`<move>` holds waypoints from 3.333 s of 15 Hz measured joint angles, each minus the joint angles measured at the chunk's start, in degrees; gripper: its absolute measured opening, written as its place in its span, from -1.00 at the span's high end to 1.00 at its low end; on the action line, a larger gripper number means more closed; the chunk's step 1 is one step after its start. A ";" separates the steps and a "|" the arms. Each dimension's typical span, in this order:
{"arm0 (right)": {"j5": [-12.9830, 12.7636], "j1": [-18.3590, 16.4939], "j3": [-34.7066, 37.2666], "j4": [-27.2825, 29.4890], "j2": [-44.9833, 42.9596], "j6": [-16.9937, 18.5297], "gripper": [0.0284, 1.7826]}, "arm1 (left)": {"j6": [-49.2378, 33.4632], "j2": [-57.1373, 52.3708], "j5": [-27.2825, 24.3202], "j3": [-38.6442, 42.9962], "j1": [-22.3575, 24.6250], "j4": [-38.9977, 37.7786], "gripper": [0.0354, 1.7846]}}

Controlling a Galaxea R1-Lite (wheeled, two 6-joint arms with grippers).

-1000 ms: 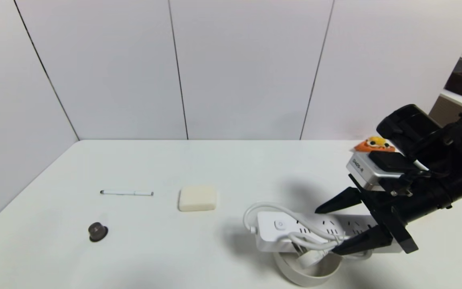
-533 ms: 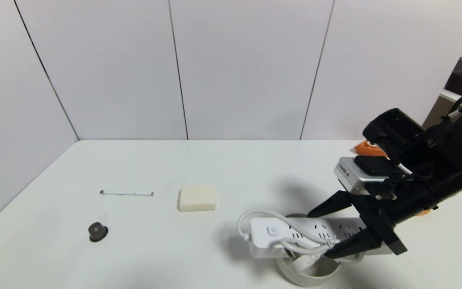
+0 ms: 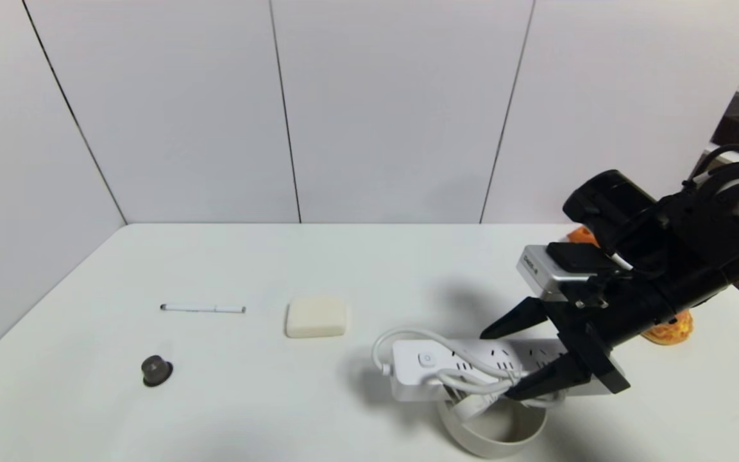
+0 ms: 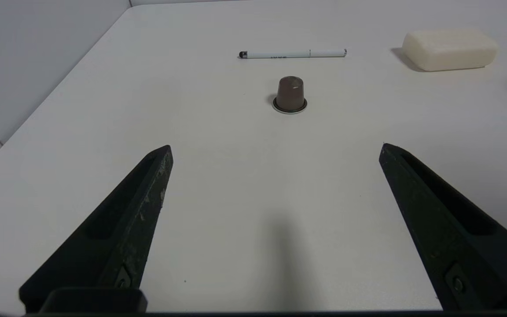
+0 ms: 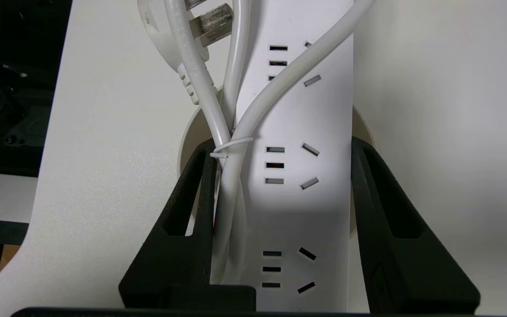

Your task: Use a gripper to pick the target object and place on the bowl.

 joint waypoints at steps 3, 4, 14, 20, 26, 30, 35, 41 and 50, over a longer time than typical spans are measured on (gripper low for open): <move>-0.30 0.00 -0.13 0.00 0.30 0.00 -0.30 | 0.00 0.00 -0.02 0.00 -0.02 0.00 -0.89; -0.33 0.00 -0.16 0.04 0.40 0.00 -0.37 | 0.00 0.00 -0.02 0.00 -0.02 0.00 -0.89; -0.30 -5.73 -3.96 3.21 -3.95 0.78 -0.77 | 0.00 0.00 0.00 0.00 -0.02 0.00 -0.89; -0.07 -21.52 -6.52 7.52 -18.01 9.87 -0.85 | 0.00 0.00 -0.02 0.00 -0.02 0.00 -0.89; -2.11 -34.63 5.80 0.78 -37.72 34.21 -0.89 | 0.00 0.00 -0.02 0.00 -0.02 0.00 -0.89; -10.17 -38.64 24.80 -15.32 -52.38 49.70 -0.90 | -0.02 0.00 -0.02 0.00 -0.02 0.00 -0.89; -24.00 -40.02 45.79 -33.18 -69.13 55.14 -0.90 | -0.02 0.00 -0.02 0.00 0.00 0.00 -0.89; -34.69 -34.41 59.25 -39.97 -82.35 55.44 -0.90 | -0.02 0.00 0.00 0.00 -0.02 -0.02 -0.89; -42.30 -20.37 70.51 -41.01 -95.79 57.95 -0.90 | 0.00 0.00 -0.02 0.00 -0.02 0.00 -0.89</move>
